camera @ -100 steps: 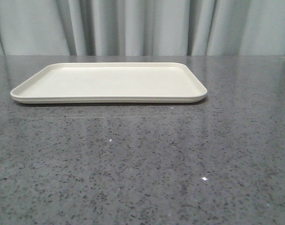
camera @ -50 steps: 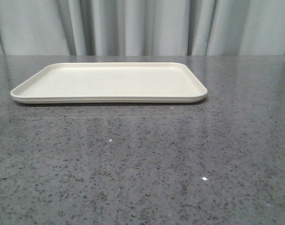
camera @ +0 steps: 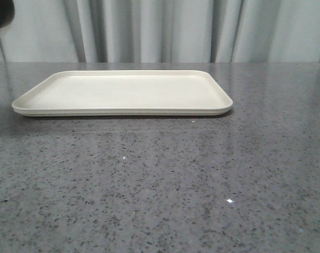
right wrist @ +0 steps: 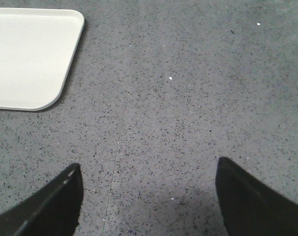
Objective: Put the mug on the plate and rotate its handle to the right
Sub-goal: 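Lift the mug with the left gripper and carry it over the tray, then lower the mug onto the tray and open the left gripper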
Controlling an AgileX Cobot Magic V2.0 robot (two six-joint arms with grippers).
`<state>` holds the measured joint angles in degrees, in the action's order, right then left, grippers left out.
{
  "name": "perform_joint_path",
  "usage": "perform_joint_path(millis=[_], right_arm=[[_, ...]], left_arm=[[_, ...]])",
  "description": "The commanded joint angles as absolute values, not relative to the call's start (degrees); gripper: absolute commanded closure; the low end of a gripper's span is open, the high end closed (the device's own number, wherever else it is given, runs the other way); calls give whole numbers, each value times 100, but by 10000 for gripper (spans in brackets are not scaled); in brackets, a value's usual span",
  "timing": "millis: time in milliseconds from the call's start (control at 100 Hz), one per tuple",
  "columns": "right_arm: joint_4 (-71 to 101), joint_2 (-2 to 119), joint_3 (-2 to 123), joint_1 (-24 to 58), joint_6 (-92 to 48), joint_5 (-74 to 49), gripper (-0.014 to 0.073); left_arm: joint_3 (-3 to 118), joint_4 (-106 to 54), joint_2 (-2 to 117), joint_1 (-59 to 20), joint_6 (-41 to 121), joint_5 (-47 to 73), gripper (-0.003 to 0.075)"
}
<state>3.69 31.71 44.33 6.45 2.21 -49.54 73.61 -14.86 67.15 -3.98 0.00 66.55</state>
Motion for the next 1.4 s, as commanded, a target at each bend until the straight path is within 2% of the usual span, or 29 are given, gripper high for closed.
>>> perform_joint_path(millis=[0, 340, 580, 860, 1390], right_arm=[[360, 3239, 4636, 654, 189, -4572, 31], [360, 3239, 4636, 654, 189, -4572, 31], [360, 3239, 4636, 654, 189, -4572, 31], [360, 3239, 4636, 654, 189, -4572, 31], [360, 3239, 4636, 654, 189, -4541, 31]], left_arm=[[7708, -1713, 6888, -686, 0, 6188, 741], [9006, -1713, 8483, -1763, 0, 6105, 741], [9915, -1703, 9428, -2167, 0, 6143, 741], [10297, -1679, 10176, -2258, 0, 6165, 741], [10286, -1654, 10548, -2258, 0, 6064, 741]])
